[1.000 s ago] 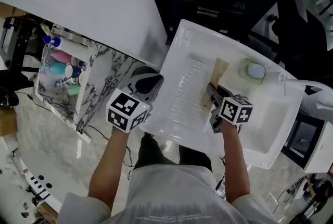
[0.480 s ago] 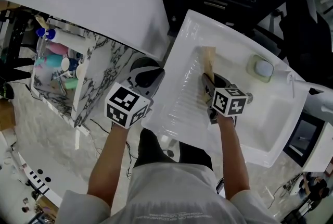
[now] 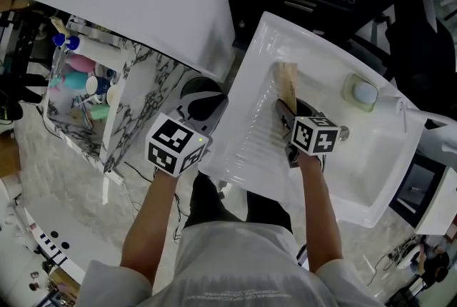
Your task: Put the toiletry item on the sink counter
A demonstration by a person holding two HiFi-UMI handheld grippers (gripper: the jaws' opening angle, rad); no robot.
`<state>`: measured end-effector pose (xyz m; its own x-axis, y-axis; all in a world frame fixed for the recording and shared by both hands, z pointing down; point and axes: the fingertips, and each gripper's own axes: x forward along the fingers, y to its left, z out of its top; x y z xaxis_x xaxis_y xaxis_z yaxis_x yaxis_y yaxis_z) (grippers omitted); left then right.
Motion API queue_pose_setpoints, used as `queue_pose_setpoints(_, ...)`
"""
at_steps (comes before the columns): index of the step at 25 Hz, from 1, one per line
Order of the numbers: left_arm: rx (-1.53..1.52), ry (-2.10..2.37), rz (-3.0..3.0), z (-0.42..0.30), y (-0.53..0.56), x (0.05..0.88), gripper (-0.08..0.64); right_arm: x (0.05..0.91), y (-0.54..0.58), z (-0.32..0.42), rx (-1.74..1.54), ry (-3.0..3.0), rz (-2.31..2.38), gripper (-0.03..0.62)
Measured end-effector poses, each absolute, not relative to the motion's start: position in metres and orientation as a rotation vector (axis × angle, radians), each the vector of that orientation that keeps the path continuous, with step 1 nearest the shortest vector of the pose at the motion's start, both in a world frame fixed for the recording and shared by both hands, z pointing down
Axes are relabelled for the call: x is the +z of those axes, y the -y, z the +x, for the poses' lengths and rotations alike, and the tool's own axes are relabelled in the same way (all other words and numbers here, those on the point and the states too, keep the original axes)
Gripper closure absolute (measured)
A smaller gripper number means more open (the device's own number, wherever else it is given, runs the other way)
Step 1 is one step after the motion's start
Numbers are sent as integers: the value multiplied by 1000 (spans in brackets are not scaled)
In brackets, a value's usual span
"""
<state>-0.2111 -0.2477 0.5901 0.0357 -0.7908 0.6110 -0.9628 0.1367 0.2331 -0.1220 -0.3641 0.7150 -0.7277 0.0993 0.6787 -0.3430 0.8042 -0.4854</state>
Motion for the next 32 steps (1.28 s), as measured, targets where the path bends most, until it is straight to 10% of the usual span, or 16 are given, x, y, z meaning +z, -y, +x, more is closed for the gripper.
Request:
queue_pose_setpoints(11,349,1791,1708,-208,233,576,545,705,371,-110,700,2256,281,334)
queue_pose_setpoints(32,404,1725,1920,-188,190,522,545,676,297,-60,907,2204,478,336)
